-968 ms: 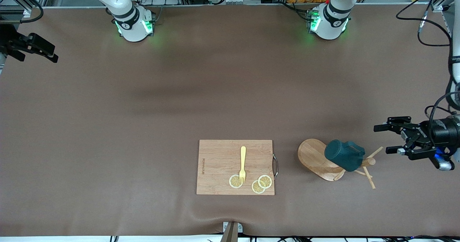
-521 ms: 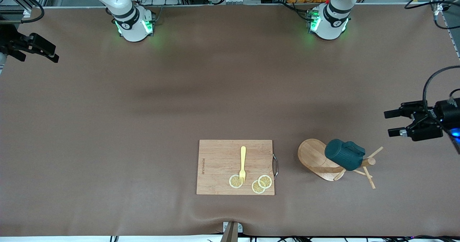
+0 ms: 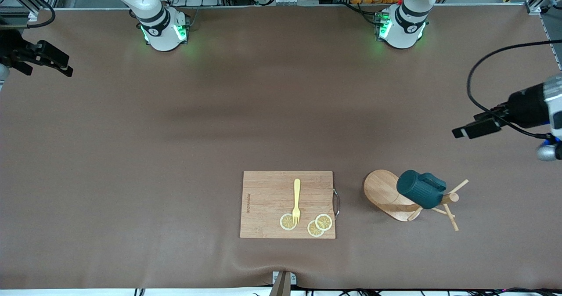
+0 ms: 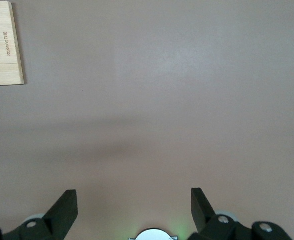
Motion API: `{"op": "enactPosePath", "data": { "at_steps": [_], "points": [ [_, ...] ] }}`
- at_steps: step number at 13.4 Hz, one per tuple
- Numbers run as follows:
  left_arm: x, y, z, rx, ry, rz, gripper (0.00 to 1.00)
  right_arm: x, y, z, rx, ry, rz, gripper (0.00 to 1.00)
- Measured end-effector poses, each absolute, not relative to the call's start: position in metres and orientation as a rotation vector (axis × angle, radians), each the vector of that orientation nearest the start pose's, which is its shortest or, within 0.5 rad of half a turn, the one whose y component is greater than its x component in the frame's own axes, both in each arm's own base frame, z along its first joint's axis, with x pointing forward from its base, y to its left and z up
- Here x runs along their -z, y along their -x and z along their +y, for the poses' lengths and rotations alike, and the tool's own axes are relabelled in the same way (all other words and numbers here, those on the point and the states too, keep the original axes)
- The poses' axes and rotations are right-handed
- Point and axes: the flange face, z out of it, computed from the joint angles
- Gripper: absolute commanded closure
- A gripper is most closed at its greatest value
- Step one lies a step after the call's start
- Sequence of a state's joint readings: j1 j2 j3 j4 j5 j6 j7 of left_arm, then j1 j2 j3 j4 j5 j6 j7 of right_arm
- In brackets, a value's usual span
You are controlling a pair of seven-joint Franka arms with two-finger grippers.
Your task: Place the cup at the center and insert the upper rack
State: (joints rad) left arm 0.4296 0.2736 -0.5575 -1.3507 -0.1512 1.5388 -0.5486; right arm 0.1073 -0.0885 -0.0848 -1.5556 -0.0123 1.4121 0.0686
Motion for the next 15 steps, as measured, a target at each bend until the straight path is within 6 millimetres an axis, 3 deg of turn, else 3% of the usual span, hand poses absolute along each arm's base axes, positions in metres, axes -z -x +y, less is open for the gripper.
{"op": "enactPosePath", "data": {
  "at_steps": [2, 5, 7, 11, 15],
  "points": [
    [-0.595, -0.612, -0.058, -0.162, 3.256, -0.484, 0.00, -0.665, -0.510, 0.008, -0.087, 3.147, 0.074, 0.00],
    [-0.607, -0.604, -0.036, -0.118, 3.204, -0.282, 0.00, -0.665, -0.510, 0.008, -0.088, 3.147, 0.073, 0.00],
    [-0.617, -0.598, -0.024, -0.091, 3.182, -0.246, 0.00, -0.665, -0.510, 0.009, -0.088, 3.147, 0.070, 0.00],
    [-0.631, -0.587, -0.028, -0.055, 3.162, -0.225, 0.00, -0.665, -0.510, 0.013, -0.088, 3.147, 0.059, 0.00],
    [-0.634, -0.586, -0.016, -0.045, 3.165, -0.218, 0.00, -0.665, -0.510, 0.013, -0.088, 3.147, 0.059, 0.00]
  ]
}}
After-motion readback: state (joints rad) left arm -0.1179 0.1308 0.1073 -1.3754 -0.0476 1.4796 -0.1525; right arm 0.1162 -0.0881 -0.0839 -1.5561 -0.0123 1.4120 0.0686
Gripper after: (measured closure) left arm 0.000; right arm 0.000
